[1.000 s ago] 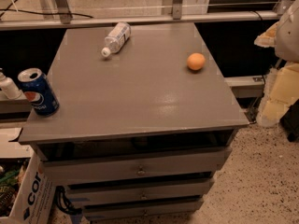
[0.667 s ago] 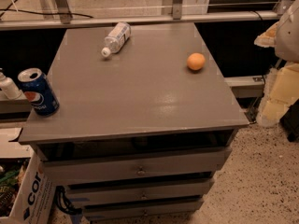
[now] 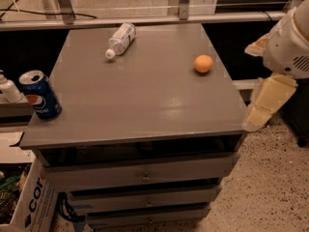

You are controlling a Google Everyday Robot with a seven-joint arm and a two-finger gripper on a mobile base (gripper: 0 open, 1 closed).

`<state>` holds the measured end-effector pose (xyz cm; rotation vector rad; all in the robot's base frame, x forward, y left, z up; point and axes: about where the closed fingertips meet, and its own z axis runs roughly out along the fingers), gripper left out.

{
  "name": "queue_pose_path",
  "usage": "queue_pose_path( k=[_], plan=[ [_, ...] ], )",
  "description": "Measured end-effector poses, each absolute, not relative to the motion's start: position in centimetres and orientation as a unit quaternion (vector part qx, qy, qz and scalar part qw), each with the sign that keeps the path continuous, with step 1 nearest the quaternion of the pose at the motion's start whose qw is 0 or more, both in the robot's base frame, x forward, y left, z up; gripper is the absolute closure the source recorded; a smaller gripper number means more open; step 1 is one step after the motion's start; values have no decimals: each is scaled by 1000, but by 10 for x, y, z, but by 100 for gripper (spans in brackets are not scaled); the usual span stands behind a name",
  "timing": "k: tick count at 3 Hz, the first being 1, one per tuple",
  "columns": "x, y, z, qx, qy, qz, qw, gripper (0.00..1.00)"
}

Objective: Knock pepsi can over

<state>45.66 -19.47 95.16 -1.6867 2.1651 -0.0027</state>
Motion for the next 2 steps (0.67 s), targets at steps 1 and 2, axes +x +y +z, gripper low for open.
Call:
queue_pose_path(
  k=[1, 2],
  plan=[
    [481, -168, 935, -607, 760, 33, 229, 0],
    [507, -132, 917, -610, 745, 82, 258, 0]
  ],
)
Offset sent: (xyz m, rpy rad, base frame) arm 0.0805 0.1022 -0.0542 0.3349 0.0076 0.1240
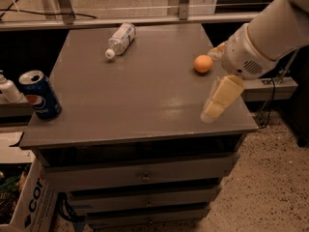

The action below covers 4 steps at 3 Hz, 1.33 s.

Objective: Knock pepsi can over

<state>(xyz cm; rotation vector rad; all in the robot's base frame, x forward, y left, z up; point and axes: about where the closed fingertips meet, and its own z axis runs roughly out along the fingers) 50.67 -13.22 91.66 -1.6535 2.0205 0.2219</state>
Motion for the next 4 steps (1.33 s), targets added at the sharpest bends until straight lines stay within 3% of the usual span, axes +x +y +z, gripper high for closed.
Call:
queue_pose_path(
  k=[3, 4],
  plan=[
    [520, -23, 884, -608, 691, 230, 315, 0],
    [519, -19, 886, -608, 689, 235, 317, 0]
  ],
)
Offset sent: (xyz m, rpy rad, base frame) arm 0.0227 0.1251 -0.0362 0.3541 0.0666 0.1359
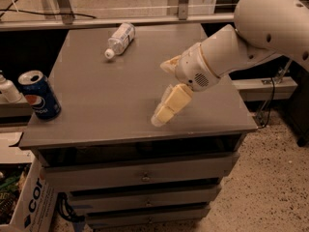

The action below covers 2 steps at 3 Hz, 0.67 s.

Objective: Knock pepsi can over

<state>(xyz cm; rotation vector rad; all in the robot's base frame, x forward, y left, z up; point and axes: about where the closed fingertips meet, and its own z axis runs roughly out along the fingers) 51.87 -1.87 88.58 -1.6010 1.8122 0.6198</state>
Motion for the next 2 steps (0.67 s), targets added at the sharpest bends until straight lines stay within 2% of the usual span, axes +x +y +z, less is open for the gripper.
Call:
queue_pose_path(
  k=[1, 2],
  plan=[
    [516, -19, 885, -605, 685, 245, 324, 0],
    [530, 7, 881, -603, 661, 266, 360, 0]
  ],
)
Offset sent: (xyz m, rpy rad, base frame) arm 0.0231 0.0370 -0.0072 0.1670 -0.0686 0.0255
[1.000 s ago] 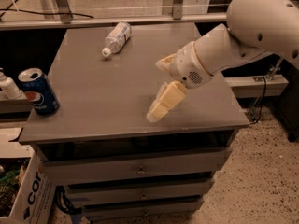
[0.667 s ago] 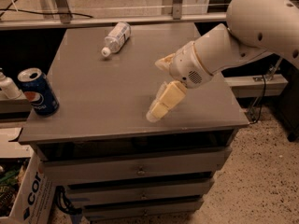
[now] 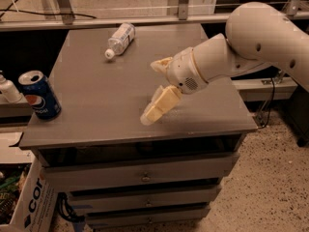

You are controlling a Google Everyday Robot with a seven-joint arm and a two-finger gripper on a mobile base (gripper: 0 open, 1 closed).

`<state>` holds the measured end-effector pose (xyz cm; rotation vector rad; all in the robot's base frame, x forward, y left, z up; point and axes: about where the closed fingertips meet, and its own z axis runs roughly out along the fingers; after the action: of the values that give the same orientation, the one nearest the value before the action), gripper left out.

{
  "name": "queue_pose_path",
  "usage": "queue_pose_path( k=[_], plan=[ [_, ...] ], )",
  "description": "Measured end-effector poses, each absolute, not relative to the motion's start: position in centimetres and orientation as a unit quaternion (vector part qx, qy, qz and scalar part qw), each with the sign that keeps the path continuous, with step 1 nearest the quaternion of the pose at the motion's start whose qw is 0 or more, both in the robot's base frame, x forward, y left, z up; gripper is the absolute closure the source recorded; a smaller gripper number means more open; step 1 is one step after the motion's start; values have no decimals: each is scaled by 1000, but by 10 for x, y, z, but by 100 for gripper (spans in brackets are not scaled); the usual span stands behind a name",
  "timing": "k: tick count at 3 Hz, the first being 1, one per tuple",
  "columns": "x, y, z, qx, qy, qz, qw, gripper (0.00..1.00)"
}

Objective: Knock pepsi can over

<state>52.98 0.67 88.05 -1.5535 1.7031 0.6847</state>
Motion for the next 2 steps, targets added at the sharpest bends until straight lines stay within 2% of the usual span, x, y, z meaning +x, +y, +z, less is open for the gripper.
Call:
queue_pose_path(
  k=[1, 2],
  plan=[
    [534, 17, 878, -602, 652, 273, 372, 0],
    [548, 73, 871, -587, 619, 321, 411, 0]
  ],
)
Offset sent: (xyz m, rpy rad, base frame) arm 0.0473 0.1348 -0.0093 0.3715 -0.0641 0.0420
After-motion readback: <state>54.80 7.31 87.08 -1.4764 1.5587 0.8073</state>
